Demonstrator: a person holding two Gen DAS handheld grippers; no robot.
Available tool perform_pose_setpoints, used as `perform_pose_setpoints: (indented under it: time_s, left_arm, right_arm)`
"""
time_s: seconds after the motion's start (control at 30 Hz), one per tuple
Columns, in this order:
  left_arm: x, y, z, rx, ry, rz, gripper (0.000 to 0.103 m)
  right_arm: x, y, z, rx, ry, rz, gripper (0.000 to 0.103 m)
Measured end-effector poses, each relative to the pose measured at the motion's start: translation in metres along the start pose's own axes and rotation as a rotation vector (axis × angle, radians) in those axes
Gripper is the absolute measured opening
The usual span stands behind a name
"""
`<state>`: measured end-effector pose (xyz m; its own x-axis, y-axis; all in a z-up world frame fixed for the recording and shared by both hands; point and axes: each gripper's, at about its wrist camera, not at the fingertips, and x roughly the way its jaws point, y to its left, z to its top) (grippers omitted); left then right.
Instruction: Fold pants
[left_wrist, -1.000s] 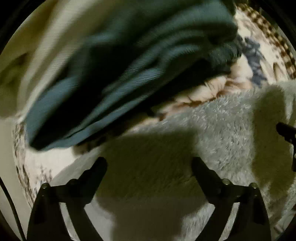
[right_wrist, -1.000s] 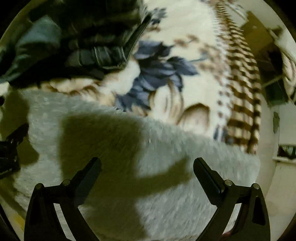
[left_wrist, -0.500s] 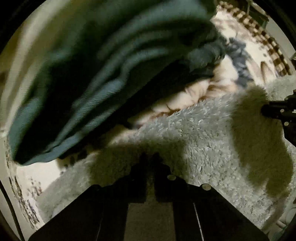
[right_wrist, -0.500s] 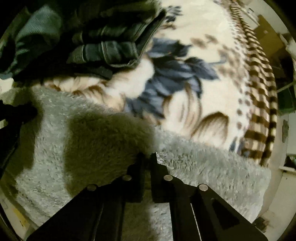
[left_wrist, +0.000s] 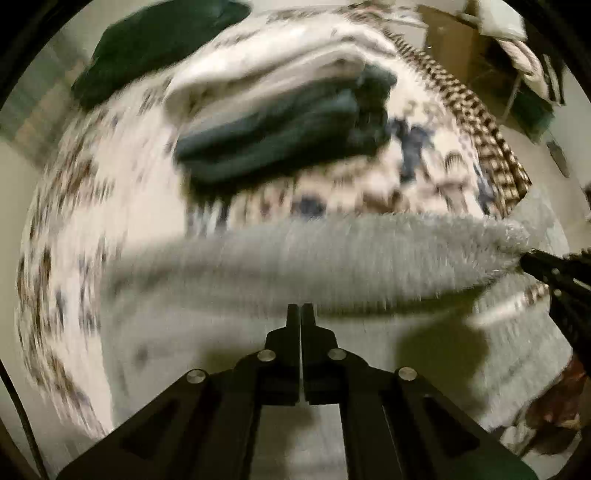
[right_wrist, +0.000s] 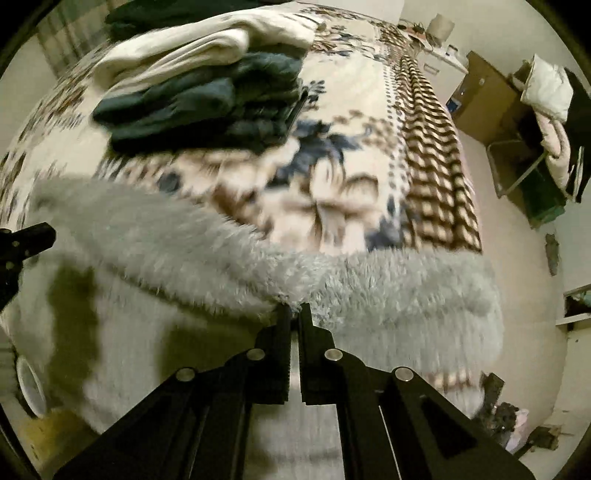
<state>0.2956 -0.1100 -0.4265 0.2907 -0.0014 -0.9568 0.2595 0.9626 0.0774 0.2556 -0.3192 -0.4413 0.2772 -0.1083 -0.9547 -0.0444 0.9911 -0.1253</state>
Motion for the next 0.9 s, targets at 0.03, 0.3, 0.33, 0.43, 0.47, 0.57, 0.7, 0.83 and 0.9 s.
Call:
perform_pose_setpoints:
  time_s: [0.03, 0.3, 0.33, 0.43, 0.47, 0.57, 0.7, 0.83, 0.9]
  left_arm:
    - [0.000, -0.002, -0.016, -0.023, 0.023, -0.015, 0.000]
    - [0.027, 0.006, -0.105, -0.151, 0.238, -0.106, 0.003]
    - [0.031, 0.013, -0.100, -0.187, 0.254, -0.123, 0.003]
    - [0.034, 0.037, -0.083, -0.292, 0.237, -0.171, 0.027]
    - [0.035, 0.050, -0.072, -0.345, 0.228, -0.188, 0.040]
    - [0.038, 0.081, -0.048, -0.465, 0.220, -0.223, 0.068]
    - [0.045, 0.102, -0.010, -0.573, 0.234, -0.234, 0.069]
    - [0.076, 0.108, 0.028, -0.586, 0.300, -0.172, 0.069]
    - [0.098, 0.112, 0.038, -0.580, 0.348, -0.136, 0.069]
  right_arm:
    - [-0.006, 0.002, -0.022, -0.002, 0.010, 0.002, 0.000]
    - [0.021, 0.021, -0.125, 0.004, 0.203, 0.085, 0.000]
    - [0.030, 0.021, -0.126, 0.007, 0.235, 0.096, 0.001]
    - [0.043, 0.009, -0.113, 0.092, 0.291, 0.167, 0.009]
    - [0.041, 0.004, -0.109, 0.135, 0.298, 0.189, 0.018]
    - [0.027, -0.021, -0.101, 0.329, 0.264, 0.287, 0.084]
    - [0.022, -0.047, -0.093, 0.542, 0.271, 0.283, 0.088]
    - [0.028, -0.072, -0.081, 0.744, 0.294, 0.182, 0.088]
    - [0.034, -0.083, -0.078, 0.828, 0.306, 0.141, 0.088]
